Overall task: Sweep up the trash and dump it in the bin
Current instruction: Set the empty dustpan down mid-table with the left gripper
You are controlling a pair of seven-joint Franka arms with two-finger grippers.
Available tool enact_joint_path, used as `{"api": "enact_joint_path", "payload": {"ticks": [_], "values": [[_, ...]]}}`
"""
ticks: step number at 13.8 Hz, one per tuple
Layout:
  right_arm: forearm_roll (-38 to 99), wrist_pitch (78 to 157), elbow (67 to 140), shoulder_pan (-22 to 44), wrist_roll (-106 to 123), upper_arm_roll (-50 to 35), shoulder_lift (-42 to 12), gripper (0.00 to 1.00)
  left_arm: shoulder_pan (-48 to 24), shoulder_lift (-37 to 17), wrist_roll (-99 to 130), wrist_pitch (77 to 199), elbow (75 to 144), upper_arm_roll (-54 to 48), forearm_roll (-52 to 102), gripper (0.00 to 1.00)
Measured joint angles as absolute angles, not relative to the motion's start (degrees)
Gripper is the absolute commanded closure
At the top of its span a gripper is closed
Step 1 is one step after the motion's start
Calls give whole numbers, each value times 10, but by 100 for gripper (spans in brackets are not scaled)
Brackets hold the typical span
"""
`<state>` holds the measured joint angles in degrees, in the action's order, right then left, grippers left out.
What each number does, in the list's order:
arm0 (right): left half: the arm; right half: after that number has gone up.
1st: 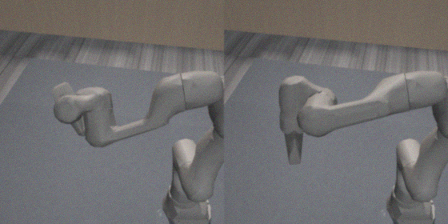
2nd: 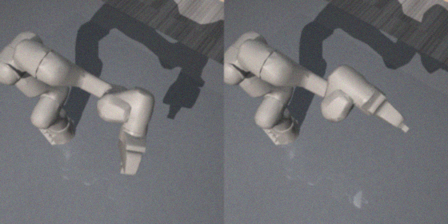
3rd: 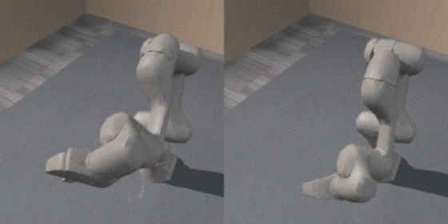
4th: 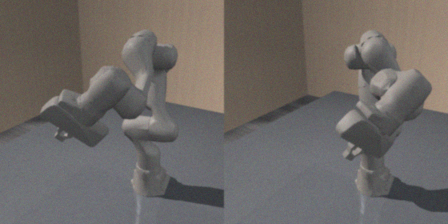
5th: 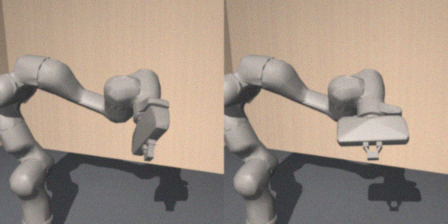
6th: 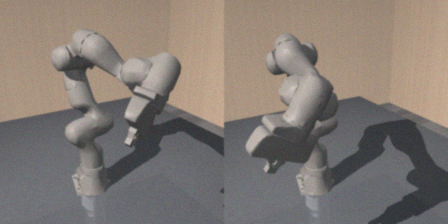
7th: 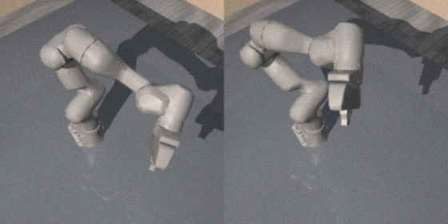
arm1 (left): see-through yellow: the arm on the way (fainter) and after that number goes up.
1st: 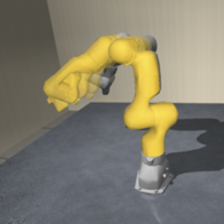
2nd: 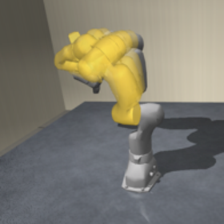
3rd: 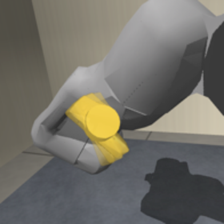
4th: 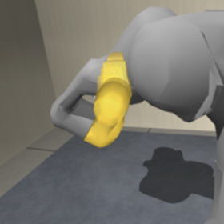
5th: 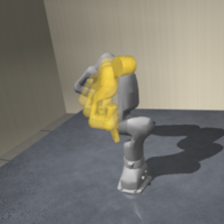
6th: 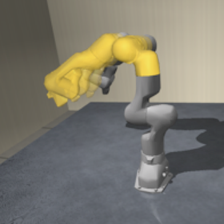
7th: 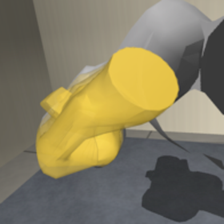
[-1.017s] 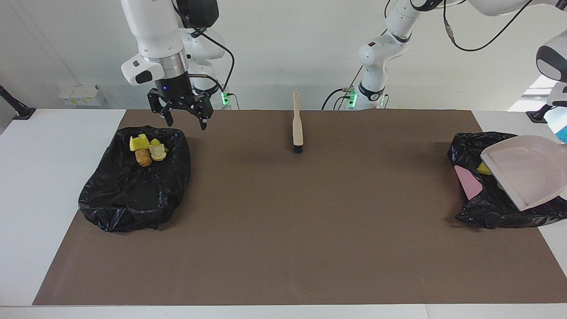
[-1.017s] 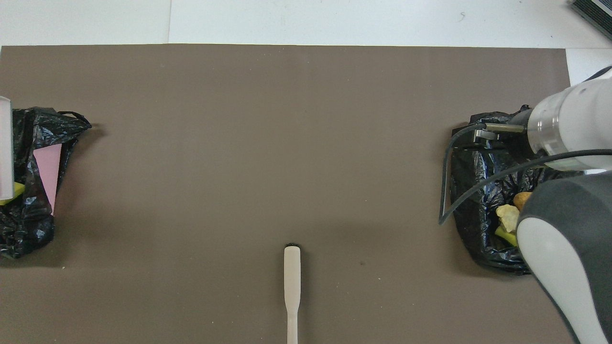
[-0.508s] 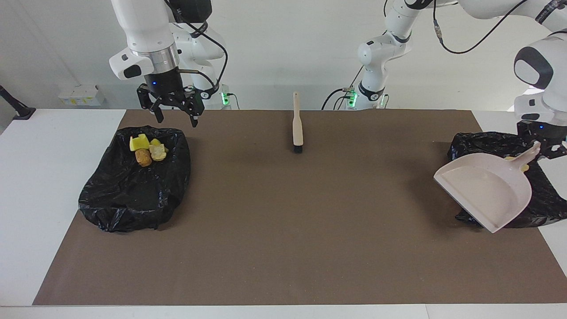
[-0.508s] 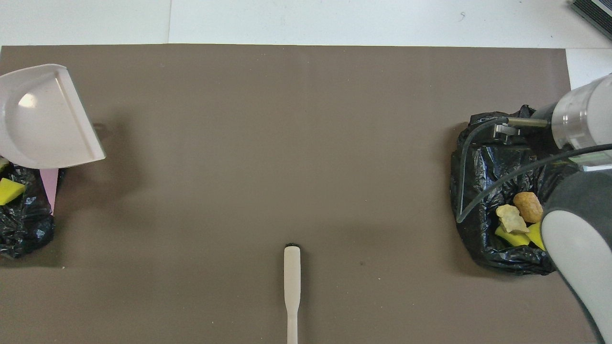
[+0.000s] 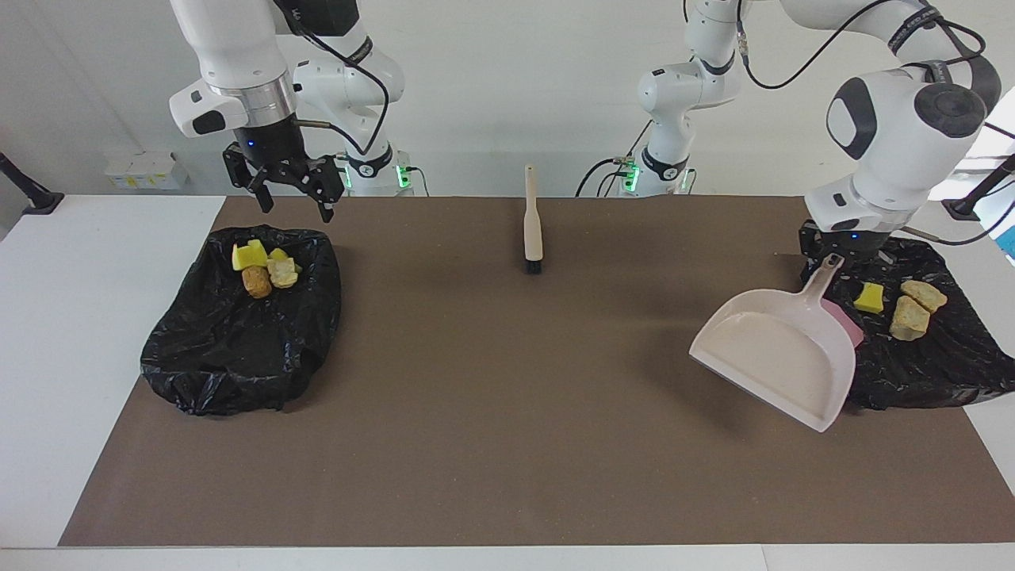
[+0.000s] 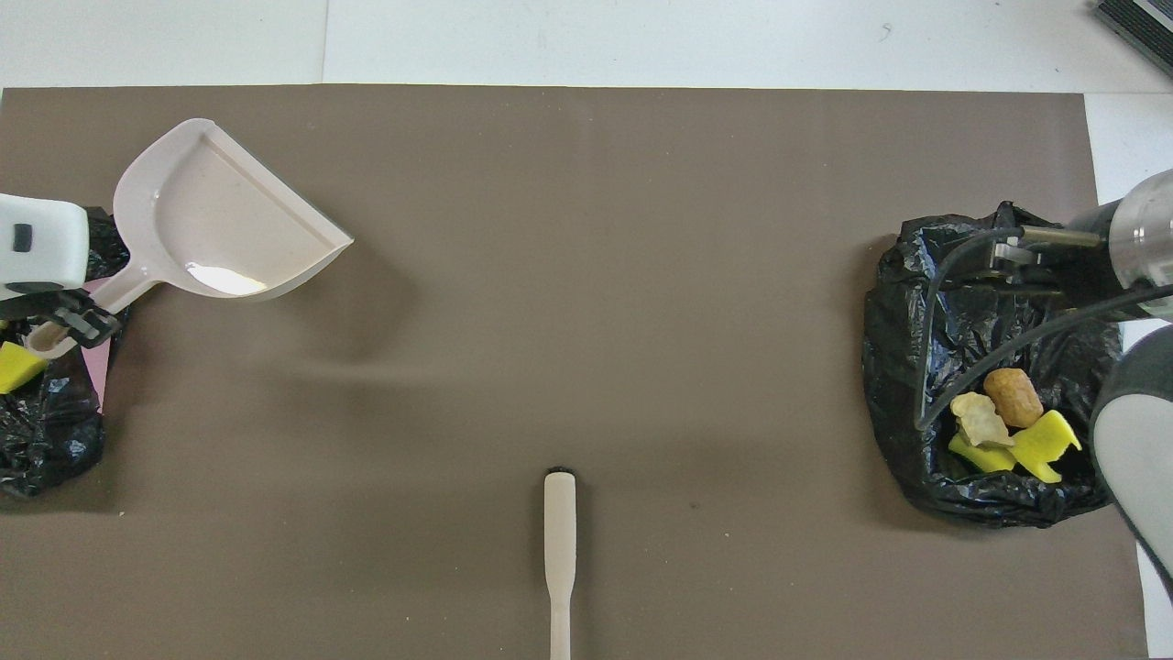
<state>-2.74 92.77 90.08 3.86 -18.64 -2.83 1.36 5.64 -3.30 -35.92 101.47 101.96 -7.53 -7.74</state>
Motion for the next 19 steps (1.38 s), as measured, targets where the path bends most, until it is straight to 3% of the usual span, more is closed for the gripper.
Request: {"api": "enact_joint_path", "payload": {"ticks": [9,18,19], "values": [[-20,924,914,58,-186,-2,26,0,-135,-37,-5,1054,1046,-76,-3,100],[-5,924,909,55,-121,3,26,0,-290,-169,241,1254,1050,-76,12,100],[-8,924,907,54,-116,3,25,0,-307,-181,266,1270,1050,-76,12,73]]}}
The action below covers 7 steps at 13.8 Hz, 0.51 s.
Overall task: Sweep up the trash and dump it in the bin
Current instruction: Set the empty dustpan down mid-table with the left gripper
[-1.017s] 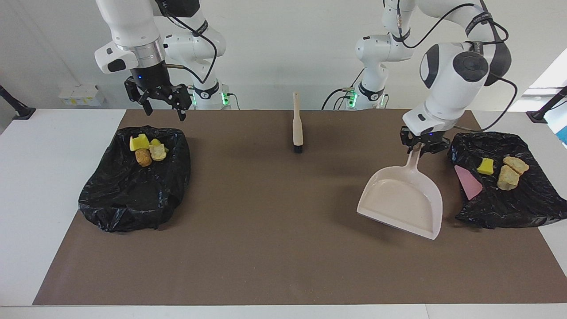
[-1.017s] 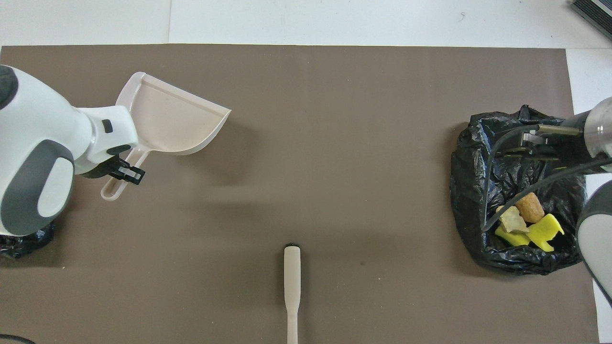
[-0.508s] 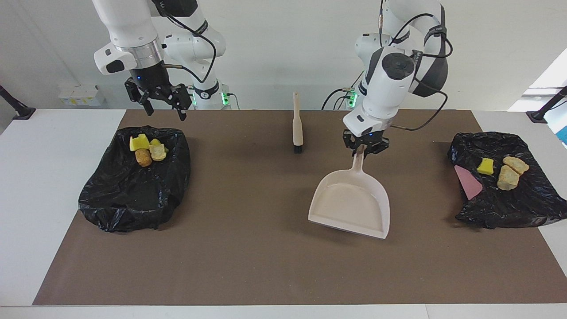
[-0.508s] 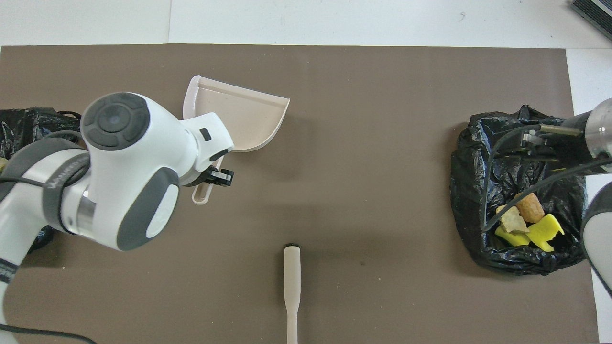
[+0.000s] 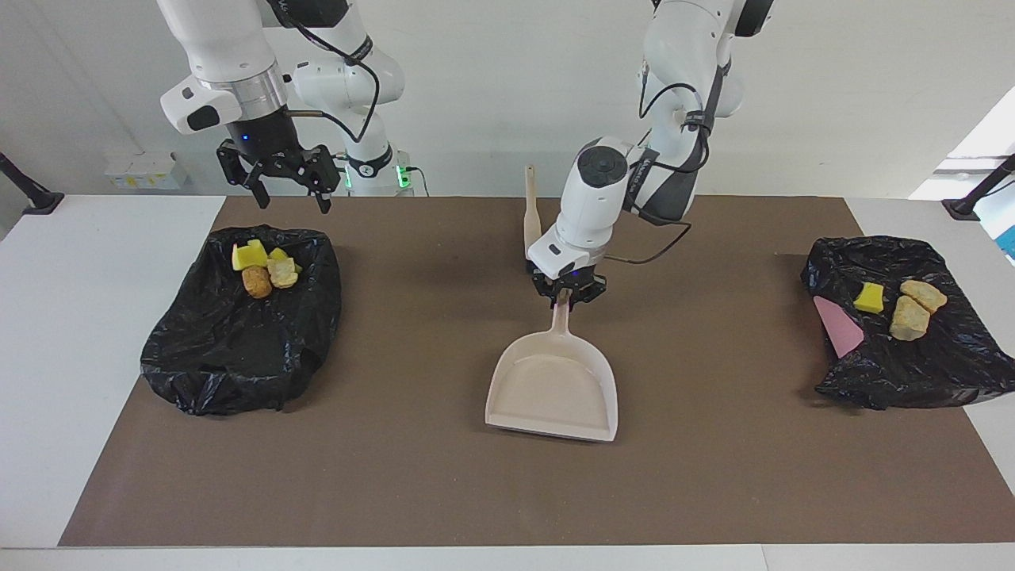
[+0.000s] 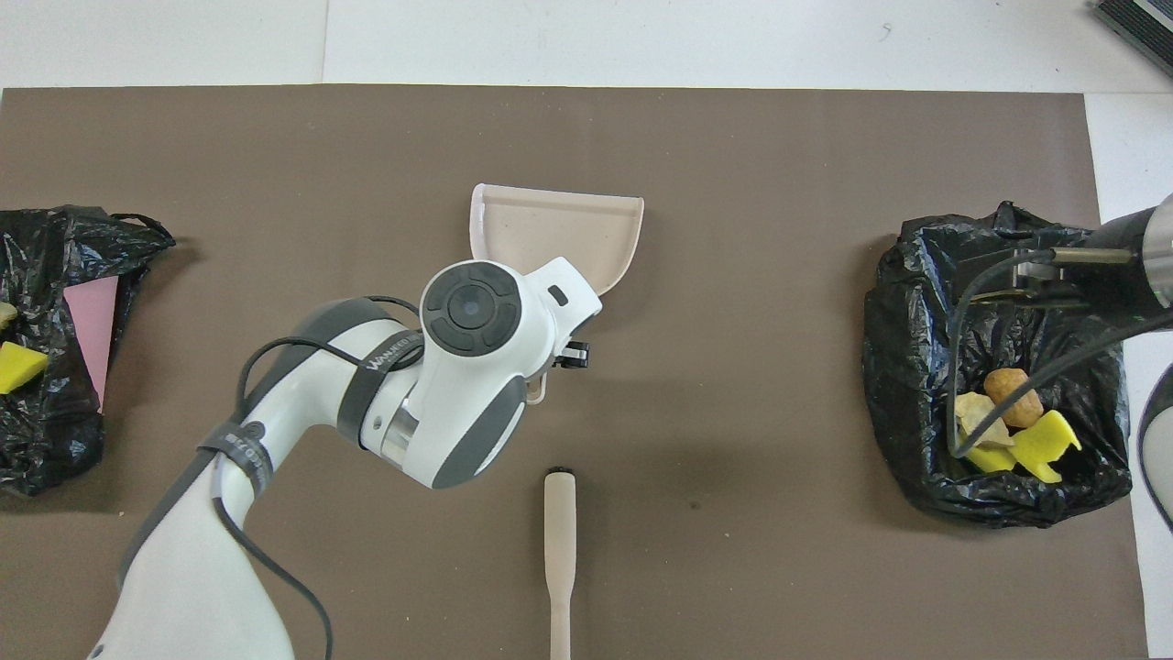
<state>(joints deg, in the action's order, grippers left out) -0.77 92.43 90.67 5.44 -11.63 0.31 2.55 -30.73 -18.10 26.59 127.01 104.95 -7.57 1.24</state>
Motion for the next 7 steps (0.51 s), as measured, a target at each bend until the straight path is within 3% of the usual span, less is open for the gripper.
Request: {"api": "enact_joint_path", "payload": {"ticks": [1,7], "values": [[-11,924,905,54,-115,3,25,0,-324,-191,286,1279,1050,-76,12,1],[-12,929,901,53,-115,3,25,0,-306,-174,302,1274,1040,-56,12,0]]}}
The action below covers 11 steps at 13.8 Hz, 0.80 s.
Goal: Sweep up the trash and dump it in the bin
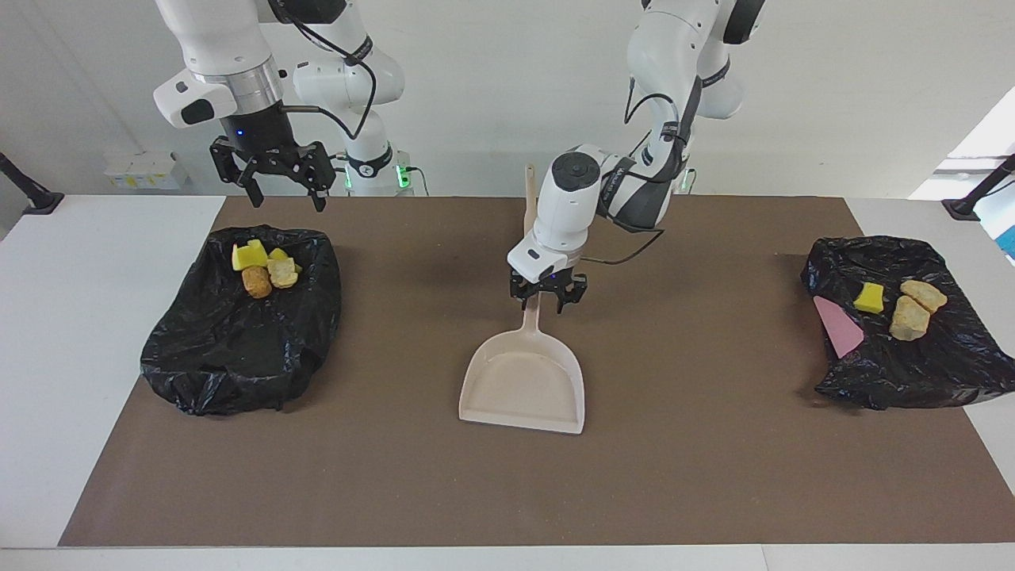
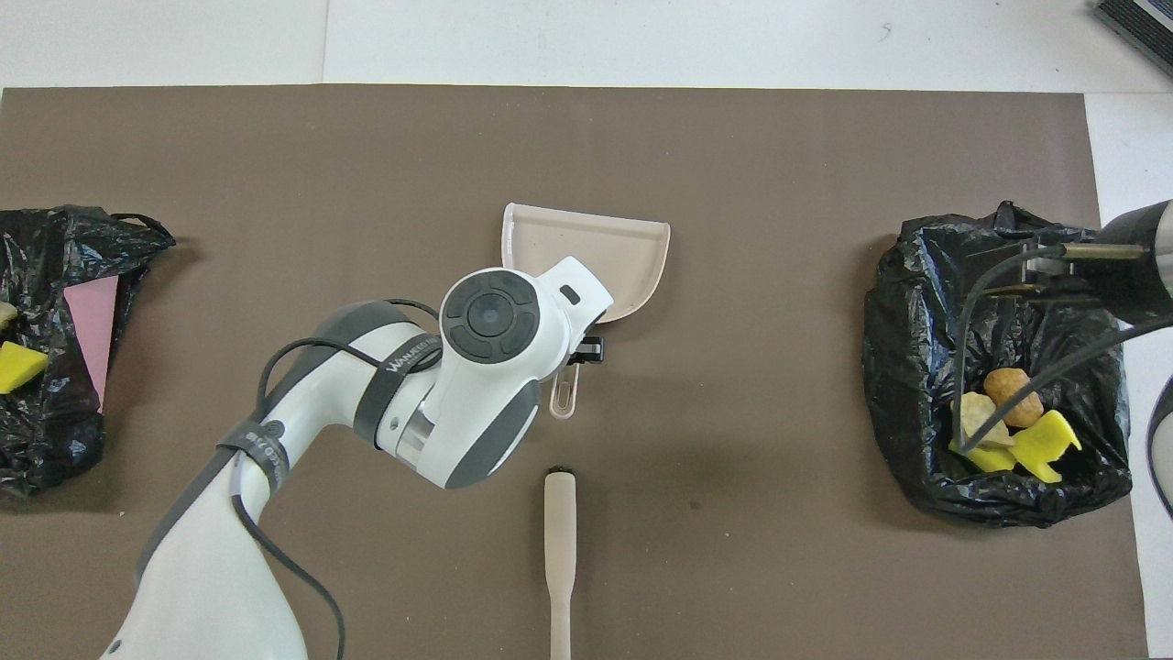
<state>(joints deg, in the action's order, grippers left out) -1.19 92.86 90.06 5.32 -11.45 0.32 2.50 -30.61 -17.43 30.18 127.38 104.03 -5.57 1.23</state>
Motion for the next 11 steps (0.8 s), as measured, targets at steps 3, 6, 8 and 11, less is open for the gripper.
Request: {"api": "enact_joint_path", "payload": {"ticks": [3,6,8,11], "values": [[-12,929,900,53,-115,3,25,0,-261,-151,293,1256,1027,-51,12,0],[-12,929,900,52,-115,3,25,0,-211,-135,254,1244,1014,-50,12,0],[-12,929,900,52,-115,3,25,0,-173,-124,203,1218,1004,-49,12,0],[-12,929,900,51,-115,3,25,0,-110,-98,125,1174,995,-47,12,0]]}}
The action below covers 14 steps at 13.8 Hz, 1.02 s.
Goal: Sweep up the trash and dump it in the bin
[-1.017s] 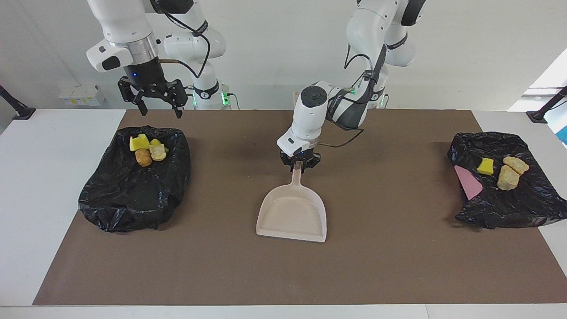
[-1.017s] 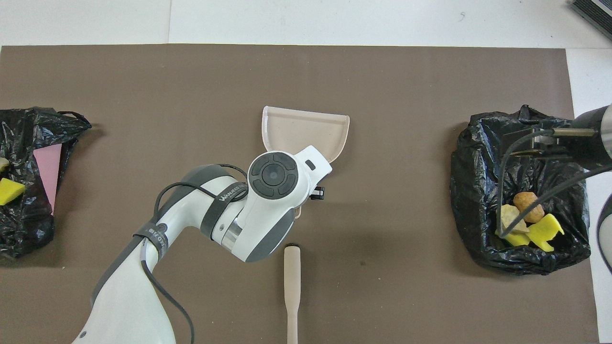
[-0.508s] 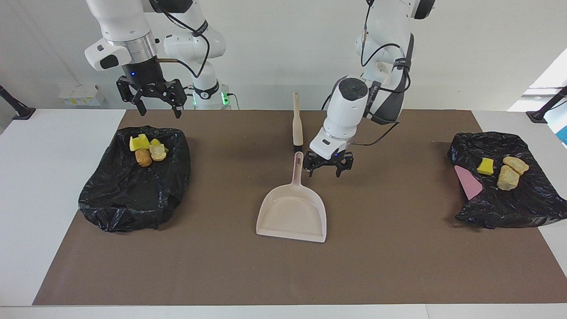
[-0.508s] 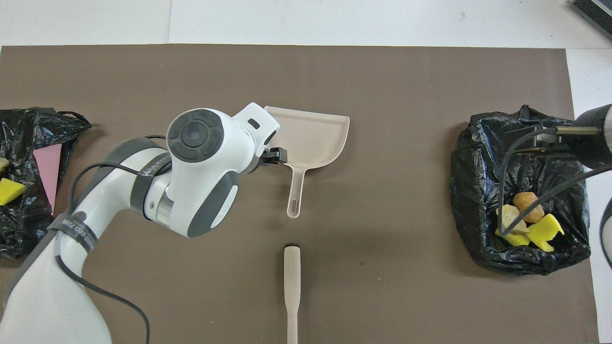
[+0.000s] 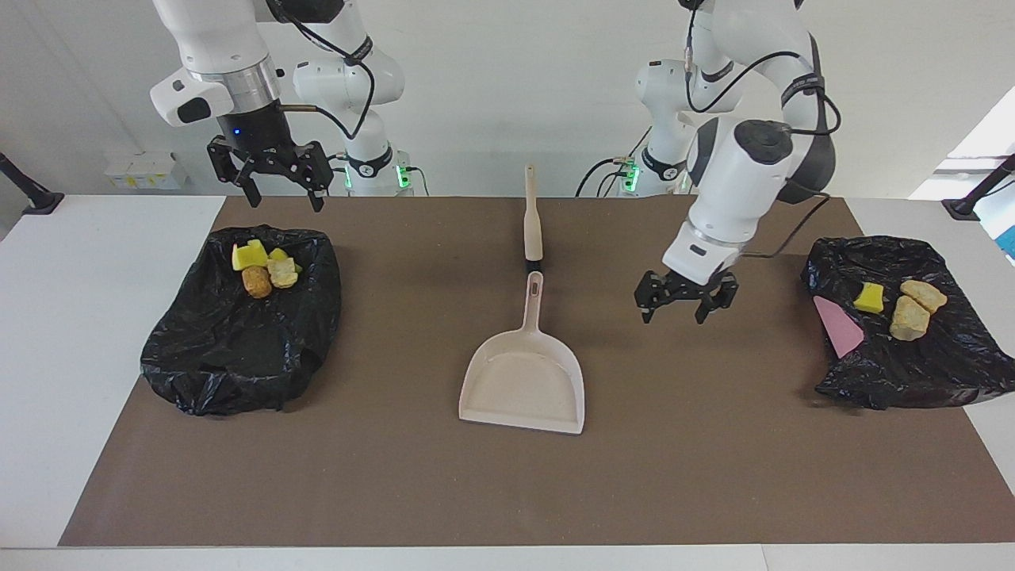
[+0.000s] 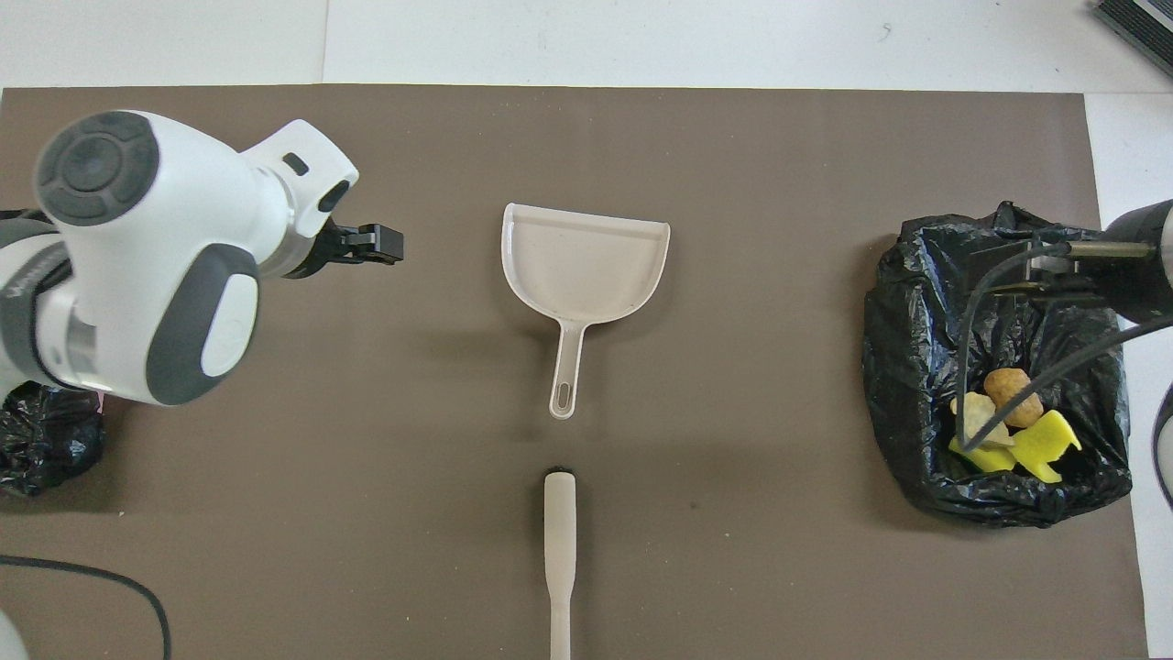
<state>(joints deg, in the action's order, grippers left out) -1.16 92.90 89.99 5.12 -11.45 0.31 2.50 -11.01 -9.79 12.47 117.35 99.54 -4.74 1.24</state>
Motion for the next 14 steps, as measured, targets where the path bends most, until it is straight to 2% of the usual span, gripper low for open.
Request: {"api": "enact_joint_path", "payload": {"ticks": [6,8,11,14], "values": [[-12,929,900,49,-115,3,25,0,-16,-28,-32,1080,993,-46,12,0],[-12,929,900,48,-115,3,25,0,-7,-11,-45,1047,985,-46,12,0],[-12,929,900,48,-115,3,25,0,-6,-4,-46,978,938,-47,11,0],[-12,929,899,48,-115,3,25,0,-5,-3,-46,960,927,-47,11,0]]}}
